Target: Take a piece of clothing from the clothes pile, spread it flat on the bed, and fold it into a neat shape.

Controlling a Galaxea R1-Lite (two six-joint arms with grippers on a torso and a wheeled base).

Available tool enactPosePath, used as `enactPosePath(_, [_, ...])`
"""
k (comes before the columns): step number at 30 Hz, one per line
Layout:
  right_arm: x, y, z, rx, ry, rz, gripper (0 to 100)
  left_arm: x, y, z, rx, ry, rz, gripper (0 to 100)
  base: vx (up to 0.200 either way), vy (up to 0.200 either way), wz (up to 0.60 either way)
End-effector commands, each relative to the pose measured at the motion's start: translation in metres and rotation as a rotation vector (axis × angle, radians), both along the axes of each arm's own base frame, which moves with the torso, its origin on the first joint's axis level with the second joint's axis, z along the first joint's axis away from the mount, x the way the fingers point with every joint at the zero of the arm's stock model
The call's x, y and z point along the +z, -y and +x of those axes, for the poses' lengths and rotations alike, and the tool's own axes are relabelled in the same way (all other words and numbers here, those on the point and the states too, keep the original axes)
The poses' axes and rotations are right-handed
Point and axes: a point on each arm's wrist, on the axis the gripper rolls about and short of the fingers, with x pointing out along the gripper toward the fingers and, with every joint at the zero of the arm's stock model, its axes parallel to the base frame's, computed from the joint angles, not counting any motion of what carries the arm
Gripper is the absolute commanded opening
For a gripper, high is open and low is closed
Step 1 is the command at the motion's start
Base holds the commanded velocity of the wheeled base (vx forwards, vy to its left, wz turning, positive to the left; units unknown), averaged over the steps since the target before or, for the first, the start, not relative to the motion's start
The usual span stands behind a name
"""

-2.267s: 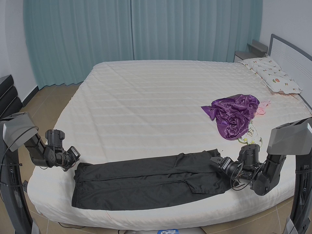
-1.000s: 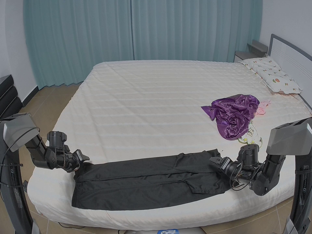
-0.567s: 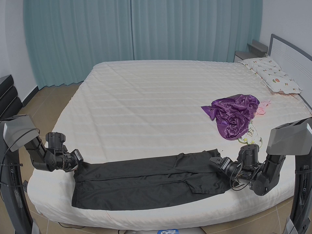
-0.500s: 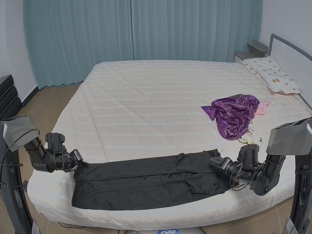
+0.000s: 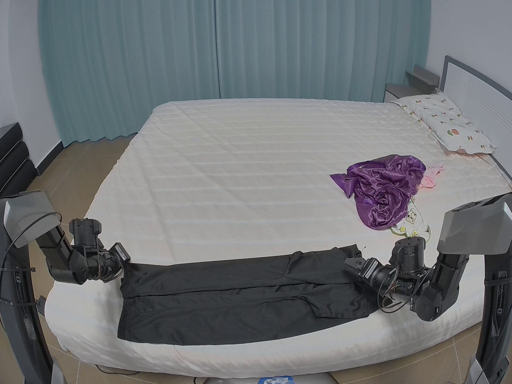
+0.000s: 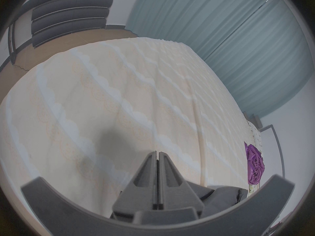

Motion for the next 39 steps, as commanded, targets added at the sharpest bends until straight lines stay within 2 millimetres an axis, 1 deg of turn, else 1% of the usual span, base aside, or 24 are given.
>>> enactPosePath(1, [0.000, 0.000, 0.000, 0.001, 0.000, 0.001, 100, -0.001, -0.001, 0.000, 0.004, -0.003, -0.001, 0, 0.000, 0.000, 0.00])
enactPosePath(4, [0.000, 0.000, 0.000, 0.001, 0.000, 0.001, 100, -0.001, -0.001, 0.000, 0.004, -0.006, -0.001, 0, 0.000, 0.000, 0.00])
enactPosePath(5, [0.000, 0.000, 0.000, 0.001, 0.000, 0.001, 100, -0.001, -0.001, 0.000, 0.004, -0.006, -0.001, 100, 0.000, 0.000, 0.00])
enactPosePath(12, [0.002, 0.001, 0.001, -0.001, 0.006, 0.004, 100, 0.004, -0.001, -0.003, -0.002, -0.002, -0.012, 100, 0.000, 0.000, 0.00])
enactPosePath(13, [0.002, 0.001, 0.001, -0.003, 0.007, 0.005, 100, 0.008, 0.000, -0.003, -0.001, 0.010, -0.011, 100, 0.000, 0.000, 0.00])
enactPosePath(15, [0.003, 0.002, 0.001, -0.004, 0.007, 0.005, 100, 0.028, 0.001, -0.009, -0.003, 0.049, -0.009, 100, 0.000, 0.000, 0.00])
enactPosePath(16, [0.003, 0.002, 0.001, -0.003, 0.008, 0.006, 100, 0.031, 0.001, -0.010, -0.005, 0.055, -0.009, 100, 0.000, 0.000, 0.00])
enactPosePath(17, [0.004, 0.002, 0.000, -0.003, 0.010, 0.006, 100, 0.047, 0.004, -0.020, -0.022, 0.082, -0.017, 100, 0.000, 0.000, 0.00])
enactPosePath(19, [0.005, 0.002, 0.000, -0.003, 0.011, 0.007, 100, 0.059, 0.008, -0.028, -0.055, 0.101, -0.037, 100, 0.000, 0.000, 0.00])
enactPosePath(20, [0.005, 0.002, 0.000, -0.003, 0.011, 0.007, 100, 0.060, 0.011, -0.030, -0.072, 0.099, -0.044, 100, 0.000, 0.000, 0.00])
enactPosePath(22, [0.004, 0.002, 0.000, -0.003, 0.008, 0.006, 100, 0.059, 0.017, -0.031, -0.090, 0.078, -0.051, 100, 0.000, 0.000, 0.00])
enactPosePath(28, [0.004, 0.002, 0.000, 0.000, 0.009, 0.008, 100, 0.052, 0.018, -0.038, -0.086, 0.006, -0.073, 100, -0.200, 0.000, 0.00])
enactPosePath(30, [0.003, 0.001, 0.000, 0.001, 0.007, 0.007, 100, 0.049, 0.017, -0.041, -0.084, -0.005, -0.076, 100, 0.000, 0.000, 0.00])
enactPosePath(33, [0.003, 0.001, -0.001, 0.001, 0.005, 0.007, 100, 0.037, 0.016, -0.037, -0.089, -0.030, -0.068, 100, 0.000, 0.000, 0.00])
enactPosePath(35, [0.004, 0.001, -0.001, 0.001, 0.007, 0.007, 100, 0.036, 0.016, -0.035, -0.095, -0.028, -0.061, 100, 0.000, 0.000, 0.00])
enactPosePath(36, [0.004, 0.002, 0.000, 0.000, 0.007, 0.007, 100, 0.034, 0.017, -0.032, -0.117, -0.029, -0.046, 100, 0.000, 0.000, 0.00])
enactPosePath(39, [0.003, 0.001, -0.001, 0.001, 0.005, 0.007, 100, 0.021, 0.019, -0.030, -0.176, -0.052, 0.004, 100, 0.000, 0.000, 0.00])
